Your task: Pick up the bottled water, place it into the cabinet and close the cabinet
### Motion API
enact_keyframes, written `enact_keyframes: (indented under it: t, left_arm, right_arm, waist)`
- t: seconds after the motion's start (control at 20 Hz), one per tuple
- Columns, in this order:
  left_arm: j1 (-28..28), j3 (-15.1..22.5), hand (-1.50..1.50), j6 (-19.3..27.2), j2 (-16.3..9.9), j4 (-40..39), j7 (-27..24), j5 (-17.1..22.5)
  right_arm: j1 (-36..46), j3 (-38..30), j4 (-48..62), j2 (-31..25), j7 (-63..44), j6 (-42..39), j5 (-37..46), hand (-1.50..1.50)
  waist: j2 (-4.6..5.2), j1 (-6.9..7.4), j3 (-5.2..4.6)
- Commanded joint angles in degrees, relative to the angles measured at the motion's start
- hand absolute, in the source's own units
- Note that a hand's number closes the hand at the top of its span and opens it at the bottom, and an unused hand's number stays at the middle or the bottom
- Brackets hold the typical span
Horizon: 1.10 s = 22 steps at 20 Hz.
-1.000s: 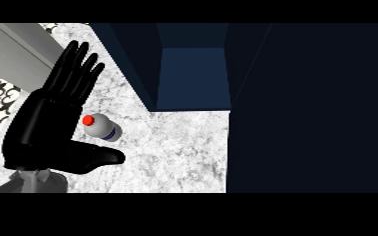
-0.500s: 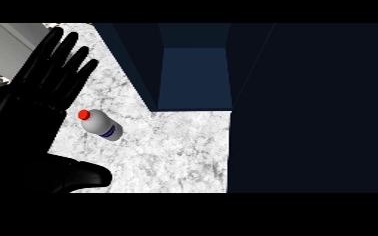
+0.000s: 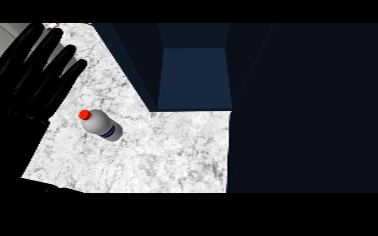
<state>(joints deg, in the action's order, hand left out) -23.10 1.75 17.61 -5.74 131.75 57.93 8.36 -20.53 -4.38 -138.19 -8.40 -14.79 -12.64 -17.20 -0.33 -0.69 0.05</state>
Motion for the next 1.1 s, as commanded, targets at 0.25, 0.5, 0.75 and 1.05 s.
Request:
enact_keyframes:
  t: [0.25,0.5,0.75,1.05]
  left_arm:
    - [2.1,1.4,-1.5,2.2,-0.7,3.8,5.4,-2.8]
    - [5.1,-0.5,-1.5,1.9,-1.3,2.5,2.3,-4.5]
    - [10.3,-1.0,-1.5,0.8,-2.2,3.9,-0.7,-5.9]
    - [14.7,-6.7,-1.5,-3.7,-5.2,-0.4,-3.6,-0.4]
  right_arm:
    - [-4.7,-2.7,-11.7,0.2,-4.9,-0.5,-12.1,-1.5]
    - [-7.3,-4.1,-9.9,0.2,-2.7,-3.2,-13.8,-1.5]
    - [-5.5,-5.8,-11.1,0.0,-4.2,-1.3,-14.5,-1.5]
    - [-10.8,-5.5,-10.3,1.2,0.5,-5.5,-14.1,-1.5]
  waist:
    - [-0.11,-0.1,-0.02]
    - [-0.02,-0.33,-0.04]
    - [0.06,0.07,-0.12]
    - [0.04,-0.7,-0.1]
